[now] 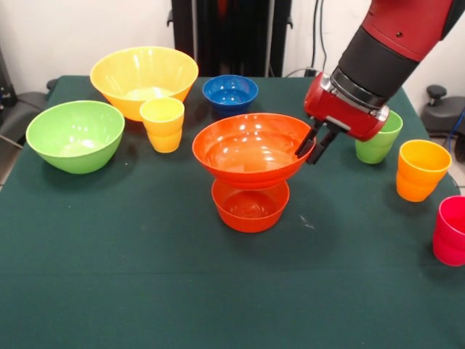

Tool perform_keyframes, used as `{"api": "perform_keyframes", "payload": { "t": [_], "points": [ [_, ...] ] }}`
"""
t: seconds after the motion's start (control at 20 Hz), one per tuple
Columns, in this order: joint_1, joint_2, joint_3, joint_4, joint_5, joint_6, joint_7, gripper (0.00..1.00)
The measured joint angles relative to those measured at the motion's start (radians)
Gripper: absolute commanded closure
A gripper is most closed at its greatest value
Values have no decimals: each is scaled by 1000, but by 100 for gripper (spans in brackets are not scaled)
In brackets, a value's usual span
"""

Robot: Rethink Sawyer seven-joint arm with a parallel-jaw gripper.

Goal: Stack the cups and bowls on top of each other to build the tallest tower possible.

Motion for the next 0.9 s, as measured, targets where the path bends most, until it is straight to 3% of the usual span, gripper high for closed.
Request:
{"api": "perform_keyframes", "payload": {
  "t": [0.9],
  "points": [
    [34,49,-50,-32,0,0,0,100]
  ]
}}
